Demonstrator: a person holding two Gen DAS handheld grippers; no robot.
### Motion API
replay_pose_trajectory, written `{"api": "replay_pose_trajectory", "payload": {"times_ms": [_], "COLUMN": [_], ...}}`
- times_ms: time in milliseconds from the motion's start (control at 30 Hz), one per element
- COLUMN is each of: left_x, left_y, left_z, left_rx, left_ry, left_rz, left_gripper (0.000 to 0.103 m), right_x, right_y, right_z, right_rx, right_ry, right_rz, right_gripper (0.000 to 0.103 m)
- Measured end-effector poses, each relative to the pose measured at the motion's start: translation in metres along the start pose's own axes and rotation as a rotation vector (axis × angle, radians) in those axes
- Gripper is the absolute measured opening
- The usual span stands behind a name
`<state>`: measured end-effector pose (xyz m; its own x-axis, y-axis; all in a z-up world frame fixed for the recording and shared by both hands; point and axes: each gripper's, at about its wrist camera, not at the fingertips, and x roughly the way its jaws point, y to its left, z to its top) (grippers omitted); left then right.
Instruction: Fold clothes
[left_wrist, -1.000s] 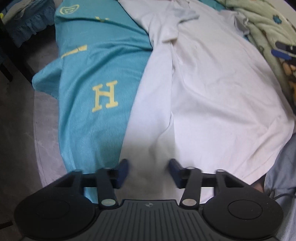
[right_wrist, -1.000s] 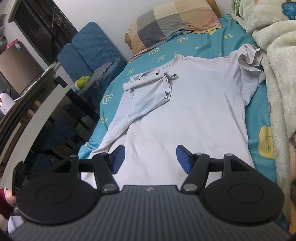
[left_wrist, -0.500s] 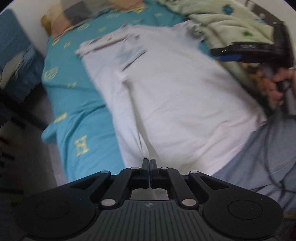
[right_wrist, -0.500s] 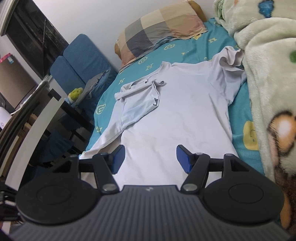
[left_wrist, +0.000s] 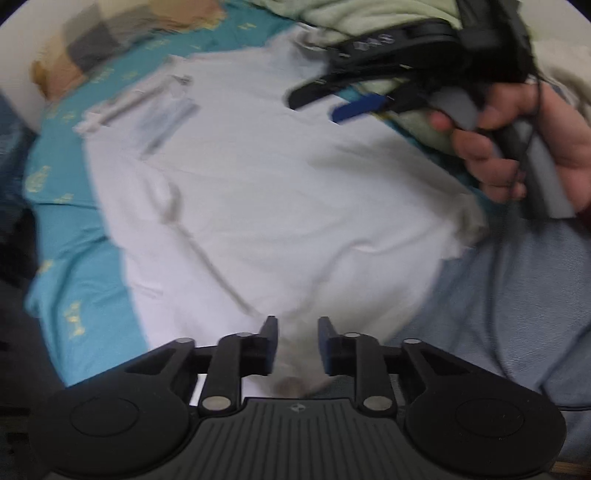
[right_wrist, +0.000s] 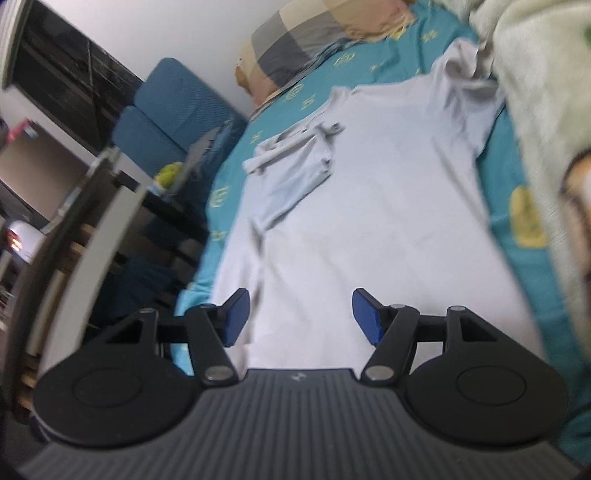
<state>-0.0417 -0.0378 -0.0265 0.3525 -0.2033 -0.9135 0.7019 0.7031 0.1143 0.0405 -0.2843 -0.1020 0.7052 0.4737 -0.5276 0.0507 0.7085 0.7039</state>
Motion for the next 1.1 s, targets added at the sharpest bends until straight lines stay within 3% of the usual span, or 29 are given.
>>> {"api": "replay_pose_trajectory", "payload": {"times_ms": [133,300,433,533,600,667,767,833,1000,1100], "left_x": [0.004,0.03,0.051,0.072,0.082,0.083,0.08,0.075,0.059,0.061], "left_y": [0.022,0.023,0.026,0.031,0.035,0.037,0.04,0.038,0.024,0.019], "left_z": [-0.01,-0.014,-0.012,-0.011,-0.011,-0.011,-0.011,-0.01,-0.009,-0.009], "left_rx": [-0.117,-0.118,-0.118,-0.121,-0.128,-0.136,-0.141,-0.129,-0.132,-0.136], "left_ry": [-0.024,0.004,0.052,0.087,0.108,0.102,0.081,0.055,0.032,0.043], "left_rz": [-0.013,0.063,0.046,0.013,-0.003,-0.013,-0.025,-0.031,-0.19,-0.176], "left_gripper": [0.047,0.053,0.053,0.044,0.02,0.005,0.0,0.0,0.0,0.0], "right_x": [0.035,0.088,0.138,0.175,0.2,0.22,0.236,0.238,0.214,0.209], "right_y": [0.001,0.002,-0.002,-0.002,-0.001,-0.001,-0.001,-0.002,-0.005,-0.01], "right_z": [0.016,0.042,0.057,0.065,0.068,0.069,0.075,0.08,0.102,0.112], "right_rx": [0.082,0.15,0.193,0.179,0.172,0.16,0.131,0.111,0.063,0.048], "right_ry": [0.043,0.06,0.058,0.032,0.032,0.027,-0.023,-0.058,-0.184,-0.198], "right_rz": [0.056,0.091,0.124,0.09,0.076,0.072,0.075,0.057,0.026,-0.002], "right_gripper": [0.065,0.065,0.064,0.064,0.063,0.058,0.045,0.005,0.004,0.004]}}
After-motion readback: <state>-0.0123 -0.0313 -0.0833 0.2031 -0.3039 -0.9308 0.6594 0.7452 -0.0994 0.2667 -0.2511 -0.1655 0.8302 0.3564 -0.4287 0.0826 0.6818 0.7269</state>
